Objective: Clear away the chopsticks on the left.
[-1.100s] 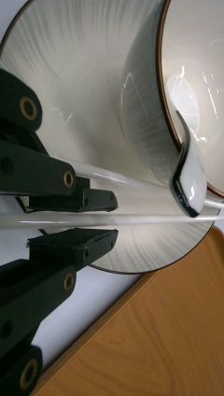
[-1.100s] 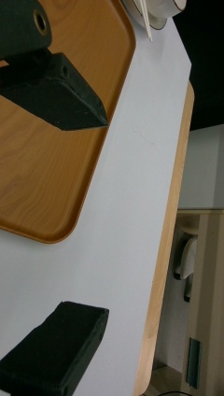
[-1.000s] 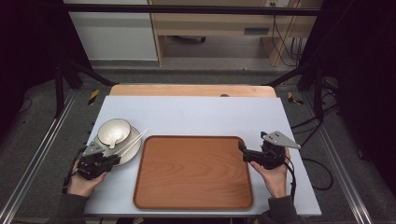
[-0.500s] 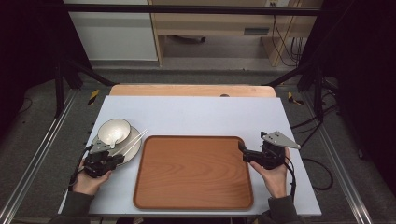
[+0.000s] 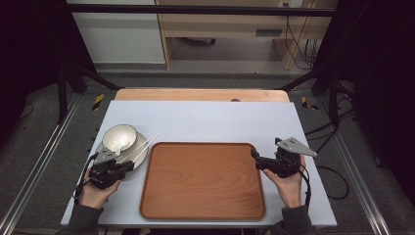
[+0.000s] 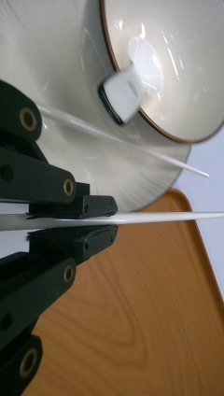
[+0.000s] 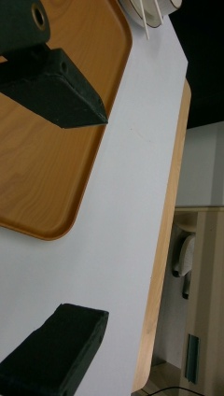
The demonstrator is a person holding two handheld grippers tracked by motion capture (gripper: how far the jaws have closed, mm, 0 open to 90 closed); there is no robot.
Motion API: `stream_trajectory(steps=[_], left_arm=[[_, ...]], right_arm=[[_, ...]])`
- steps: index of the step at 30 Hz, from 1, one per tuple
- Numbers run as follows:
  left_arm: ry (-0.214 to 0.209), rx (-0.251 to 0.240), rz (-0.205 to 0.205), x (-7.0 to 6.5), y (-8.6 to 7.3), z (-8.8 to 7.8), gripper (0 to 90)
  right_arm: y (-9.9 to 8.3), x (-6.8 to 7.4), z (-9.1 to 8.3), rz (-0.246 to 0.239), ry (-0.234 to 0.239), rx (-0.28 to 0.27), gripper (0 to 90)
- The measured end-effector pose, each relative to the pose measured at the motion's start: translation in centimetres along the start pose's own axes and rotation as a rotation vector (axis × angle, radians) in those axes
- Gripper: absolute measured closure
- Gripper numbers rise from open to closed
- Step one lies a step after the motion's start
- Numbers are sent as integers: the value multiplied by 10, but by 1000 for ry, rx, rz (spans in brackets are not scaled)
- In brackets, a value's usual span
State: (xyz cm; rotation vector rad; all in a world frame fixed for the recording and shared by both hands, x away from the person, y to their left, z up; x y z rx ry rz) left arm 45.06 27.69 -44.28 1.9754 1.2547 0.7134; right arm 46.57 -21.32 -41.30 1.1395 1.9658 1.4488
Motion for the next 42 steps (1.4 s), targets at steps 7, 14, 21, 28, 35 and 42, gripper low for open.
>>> stream_trajectory(steps=[7, 14, 21, 28, 35, 42], left_arm=[[13, -53, -39, -20, 7, -9, 841], [51, -52, -71, -35, 12, -9, 841], [90, -79, -142, -45, 20, -11, 841], [159, -73, -178, -63, 23, -8, 840], [186, -111, -281, -76, 12, -10, 840], [209, -119, -361, -91, -7, -10, 840]], right_arm=[[-1, 0, 1, 0, -2, 4, 67], [-2, -1, 1, 4, -5, 9, 66], [-1, 0, 1, 7, 0, 3, 66], [-1, 0, 0, 15, 7, 0, 66], [-1, 0, 0, 12, 11, 2, 67], [-1, 0, 1, 13, 13, 4, 67]])
Point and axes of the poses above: each handheld gripper's, and its own axes: z roughly forward along the jaws, y roughly out of its top, x roughly to its left, the point moved 2 cm from there along z, roughly forward along the jaws, and after that the axes turned 12 degrees about y, right-handed, at the moved point
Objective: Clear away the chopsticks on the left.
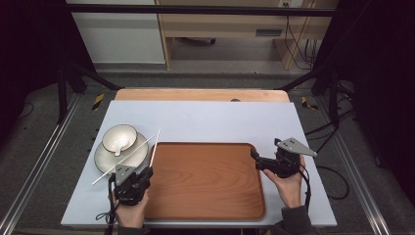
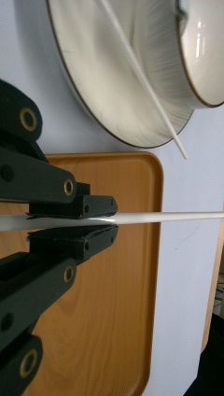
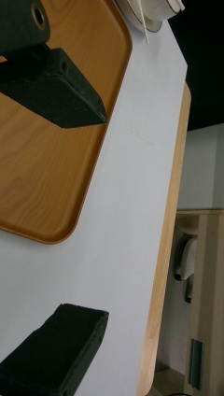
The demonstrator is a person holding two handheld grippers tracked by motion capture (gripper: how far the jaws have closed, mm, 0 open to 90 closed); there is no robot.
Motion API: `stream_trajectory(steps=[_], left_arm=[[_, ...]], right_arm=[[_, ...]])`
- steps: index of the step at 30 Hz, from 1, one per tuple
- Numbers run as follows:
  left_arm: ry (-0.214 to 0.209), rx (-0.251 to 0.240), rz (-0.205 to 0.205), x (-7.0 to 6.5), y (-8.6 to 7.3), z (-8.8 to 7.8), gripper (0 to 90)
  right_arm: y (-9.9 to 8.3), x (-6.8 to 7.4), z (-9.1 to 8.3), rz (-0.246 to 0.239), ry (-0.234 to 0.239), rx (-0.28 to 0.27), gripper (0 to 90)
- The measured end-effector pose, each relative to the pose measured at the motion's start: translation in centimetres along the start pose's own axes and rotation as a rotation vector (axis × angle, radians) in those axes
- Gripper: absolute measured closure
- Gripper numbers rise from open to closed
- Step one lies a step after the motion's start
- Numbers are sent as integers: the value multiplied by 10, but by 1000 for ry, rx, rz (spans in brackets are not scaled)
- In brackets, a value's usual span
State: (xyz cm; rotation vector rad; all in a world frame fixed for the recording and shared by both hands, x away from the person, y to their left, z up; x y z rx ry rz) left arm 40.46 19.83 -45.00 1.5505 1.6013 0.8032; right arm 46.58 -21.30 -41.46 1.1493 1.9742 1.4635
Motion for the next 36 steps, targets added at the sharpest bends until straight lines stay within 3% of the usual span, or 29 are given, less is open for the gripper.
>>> stream_trajectory(steps=[7, 17, 36], left_arm=[[36, -6, -33, -1, -9, 2, 840], [77, 25, -15, -3, -23, 9, 840], [99, 114, -5, -4, -35, 26, 840]], right_arm=[[0, 0, 1, -1, 4, 4, 67], [-1, 0, 1, -2, 5, 5, 68], [-2, 1, 3, 0, 4, 9, 68]])
Point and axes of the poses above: each handheld gripper's, and its own axes: z roughly forward along the jaws, y roughly out of its top, x roughly to its left, the point moved 2 cm from there along z, roughly forward along the jaws, and after that the axes turned 12 degrees about y, right-handed, at the moved point
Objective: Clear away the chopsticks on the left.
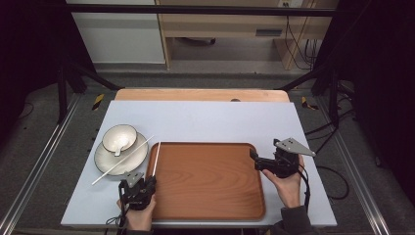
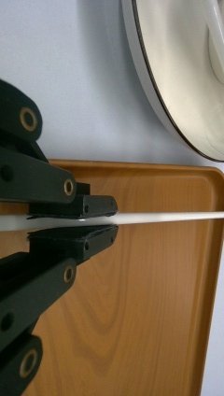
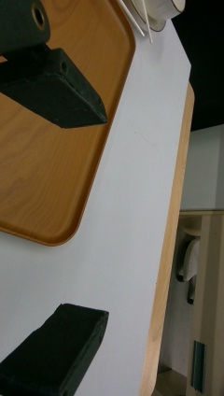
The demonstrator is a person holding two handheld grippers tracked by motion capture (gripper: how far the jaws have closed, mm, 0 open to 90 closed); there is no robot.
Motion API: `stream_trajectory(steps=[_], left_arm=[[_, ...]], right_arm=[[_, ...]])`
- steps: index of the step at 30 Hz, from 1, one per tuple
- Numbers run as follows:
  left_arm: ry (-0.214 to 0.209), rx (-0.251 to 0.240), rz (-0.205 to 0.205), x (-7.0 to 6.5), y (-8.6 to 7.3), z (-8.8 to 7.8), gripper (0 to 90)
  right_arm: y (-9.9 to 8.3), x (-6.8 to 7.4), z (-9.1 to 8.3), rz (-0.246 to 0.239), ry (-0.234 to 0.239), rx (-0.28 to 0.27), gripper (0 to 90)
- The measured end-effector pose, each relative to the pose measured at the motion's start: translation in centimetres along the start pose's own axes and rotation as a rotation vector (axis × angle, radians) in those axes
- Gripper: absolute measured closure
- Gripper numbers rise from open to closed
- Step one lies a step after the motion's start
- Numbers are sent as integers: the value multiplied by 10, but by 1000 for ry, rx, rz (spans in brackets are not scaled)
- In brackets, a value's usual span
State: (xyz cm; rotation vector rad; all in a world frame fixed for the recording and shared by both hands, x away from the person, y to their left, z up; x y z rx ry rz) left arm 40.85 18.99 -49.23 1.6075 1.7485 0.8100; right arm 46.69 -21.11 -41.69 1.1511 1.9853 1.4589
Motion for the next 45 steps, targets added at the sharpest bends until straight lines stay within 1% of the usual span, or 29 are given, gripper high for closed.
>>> stream_trajectory(steps=[6, 7, 10, 21, 25, 27, 29, 31, 34, 36, 37, 39, 40, 42, 44, 45], left_arm=[[5, 27, 5, -1, -1, 3, 840], [5, 36, 14, -1, -1, 3, 840], [10, 39, 26, -2, 0, 3, 839], [5, 32, 36, -3, 0, 2, 822], [-17, -1, 35, 0, 6, -4, 783], [-43, -21, 34, 2, 11, -9, 760], [-77, -41, 38, 6, 18, -13, 730], [-114, -69, 62, 10, 26, -18, 687], [-137, -99, 111, 14, 35, -22, 627], [-155, -113, 157, 18, 43, -25, 578], [-158, -125, 191, 19, 47, -26, 556], [-174, -140, 227, 21, 53, -28, 531], [-192, -144, 246, 23, 57, -30, 511], [-220, -150, 265, 27, 62, -30, 473], [-254, -134, 287, 30, 67, -27, 438], [-259, -125, 302, 32, 69, -26, 411]], right_arm=[[0, 0, 0, 3, 0, -2, 68], [0, 0, 0, 0, 0, -1, 68], [0, 0, 0, 0, -1, 2, 68], [0, 0, 0, -1, -1, 2, 67], [0, 0, -1, -1, 0, -2, 67], [1, 0, -2, -2, 1, -5, 67], [1, 0, -2, -2, 0, -5, 66], [1, 0, -2, 2, 1, -6, 66], [1, -1, -2, 0, -1, -7, 66], [1, -1, -3, 1, -1, -9, 66], [1, 0, -3, 2, -1, -10, 66], [1, 0, -3, 3, -1, -10, 66], [1, 0, -3, 3, -1, -9, 65], [1, 0, -3, 3, -1, -9, 65], [1, -1, -3, 1, -2, -9, 65], [1, -1, -3, 0, -1, -10, 65]])
Point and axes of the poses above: each handheld gripper's, and its own axes: z roughly forward along the jaws, y roughly out of its top, x roughly to its left, the point moved 2 cm from there along z, roughly forward along the jaws, and after that the axes turned 12 degrees about y, right-handed, at the moved point
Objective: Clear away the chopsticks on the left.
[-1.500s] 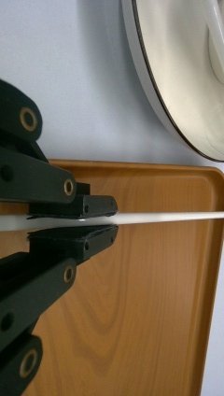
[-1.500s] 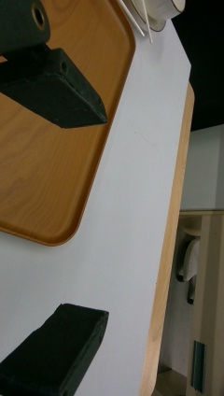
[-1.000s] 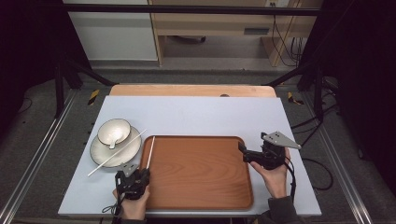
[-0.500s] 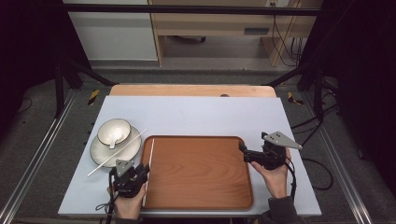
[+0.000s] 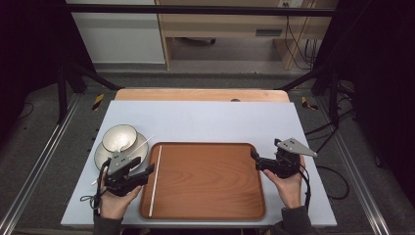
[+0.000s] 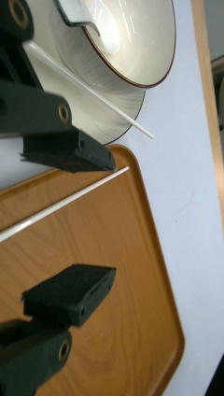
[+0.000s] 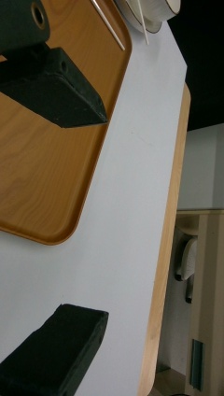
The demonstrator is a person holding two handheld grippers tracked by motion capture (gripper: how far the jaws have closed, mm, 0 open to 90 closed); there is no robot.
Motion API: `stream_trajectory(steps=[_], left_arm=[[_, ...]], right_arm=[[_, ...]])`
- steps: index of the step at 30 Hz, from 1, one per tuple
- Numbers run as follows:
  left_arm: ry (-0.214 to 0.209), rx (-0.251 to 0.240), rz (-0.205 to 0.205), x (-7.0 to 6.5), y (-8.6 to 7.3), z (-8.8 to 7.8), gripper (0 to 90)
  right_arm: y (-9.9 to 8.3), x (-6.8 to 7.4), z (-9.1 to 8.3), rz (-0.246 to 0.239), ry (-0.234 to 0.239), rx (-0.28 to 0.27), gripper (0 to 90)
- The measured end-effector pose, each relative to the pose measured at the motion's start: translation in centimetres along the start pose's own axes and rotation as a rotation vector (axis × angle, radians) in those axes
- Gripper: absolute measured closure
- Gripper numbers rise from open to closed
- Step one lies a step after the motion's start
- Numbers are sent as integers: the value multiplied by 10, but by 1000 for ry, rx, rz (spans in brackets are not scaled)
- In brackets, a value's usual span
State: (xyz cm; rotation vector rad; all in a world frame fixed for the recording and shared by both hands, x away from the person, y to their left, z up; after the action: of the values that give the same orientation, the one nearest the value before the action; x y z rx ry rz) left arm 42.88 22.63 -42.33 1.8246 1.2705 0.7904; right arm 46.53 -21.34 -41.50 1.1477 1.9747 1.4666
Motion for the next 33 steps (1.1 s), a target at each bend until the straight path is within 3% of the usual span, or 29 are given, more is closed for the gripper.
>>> stream_trajectory(steps=[3, 8, 12, 15, 17, 21, 27, 33], left_arm=[[1, 13, 51, 8, 0, 2, 369], [-41, 17, 21, 20, -5, 4, 339], [-41, 27, 41, 28, -10, 5, 316], [-36, 51, 90, 34, -19, 4, 295], [-28, 57, 96, 39, -24, 2, 282], [-12, 63, 76, 52, -30, -1, 252], [5, 83, 79, 67, -34, -2, 210], [21, 110, 70, 85, -36, 7, 201]], right_arm=[[0, 0, -1, -1, -2, 0, 65], [1, 1, -1, 5, 1, -8, 65], [1, 0, -1, 3, 0, -7, 65], [1, 0, -1, 3, 1, -6, 65], [1, 1, -1, 6, 2, 0, 65], [0, 1, 1, -1, 3, 4, 65], [0, 0, 0, -3, 3, 3, 65], [0, 1, 1, -6, 6, 8, 65]])
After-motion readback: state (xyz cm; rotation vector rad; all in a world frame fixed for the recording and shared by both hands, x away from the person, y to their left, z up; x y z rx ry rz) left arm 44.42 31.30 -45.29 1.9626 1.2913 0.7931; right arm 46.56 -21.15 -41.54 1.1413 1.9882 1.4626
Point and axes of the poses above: each handheld gripper's, and its own axes: z roughly forward along the jaws, y roughly out of its top, x roughly to its left, the point moved 2 cm from there along z, roughly forward along the jaws, and after that the axes turned 12 degrees about y, right-handed, at the moved point
